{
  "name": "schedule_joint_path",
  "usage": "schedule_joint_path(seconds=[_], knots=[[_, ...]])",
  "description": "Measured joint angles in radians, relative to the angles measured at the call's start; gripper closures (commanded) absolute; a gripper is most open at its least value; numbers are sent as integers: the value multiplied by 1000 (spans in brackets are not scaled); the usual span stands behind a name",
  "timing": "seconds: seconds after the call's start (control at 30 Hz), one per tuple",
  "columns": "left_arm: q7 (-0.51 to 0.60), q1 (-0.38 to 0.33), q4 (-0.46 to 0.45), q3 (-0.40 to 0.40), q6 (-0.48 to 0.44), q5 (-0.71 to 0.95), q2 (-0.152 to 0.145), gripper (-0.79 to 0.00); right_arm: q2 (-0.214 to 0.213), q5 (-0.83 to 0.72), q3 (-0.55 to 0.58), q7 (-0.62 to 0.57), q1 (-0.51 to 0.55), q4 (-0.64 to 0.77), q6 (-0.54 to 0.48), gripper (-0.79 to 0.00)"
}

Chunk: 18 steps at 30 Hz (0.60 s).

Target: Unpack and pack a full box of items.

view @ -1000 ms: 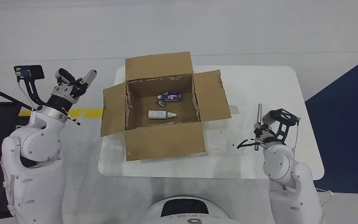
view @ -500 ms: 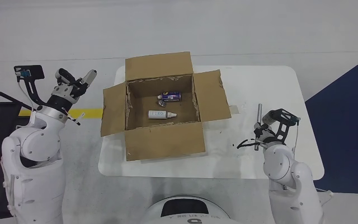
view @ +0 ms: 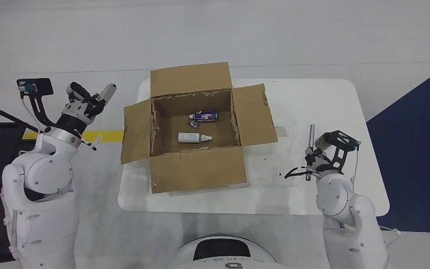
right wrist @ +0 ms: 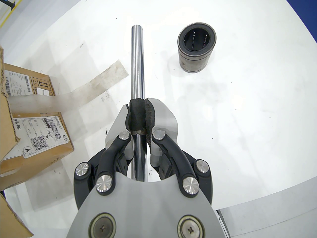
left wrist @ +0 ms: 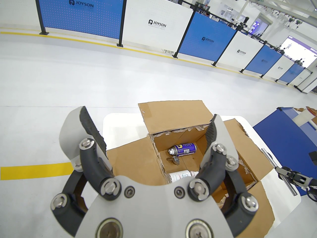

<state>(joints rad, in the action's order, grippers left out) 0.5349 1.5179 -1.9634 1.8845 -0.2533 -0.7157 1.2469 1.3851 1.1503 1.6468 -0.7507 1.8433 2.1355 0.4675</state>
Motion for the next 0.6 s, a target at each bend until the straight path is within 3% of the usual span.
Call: schedule_joint_path(seconds=[0.6], knots=[[0,0,0,0,0,0,0,-785,0,-9,1,16,0,-10,-7,0]])
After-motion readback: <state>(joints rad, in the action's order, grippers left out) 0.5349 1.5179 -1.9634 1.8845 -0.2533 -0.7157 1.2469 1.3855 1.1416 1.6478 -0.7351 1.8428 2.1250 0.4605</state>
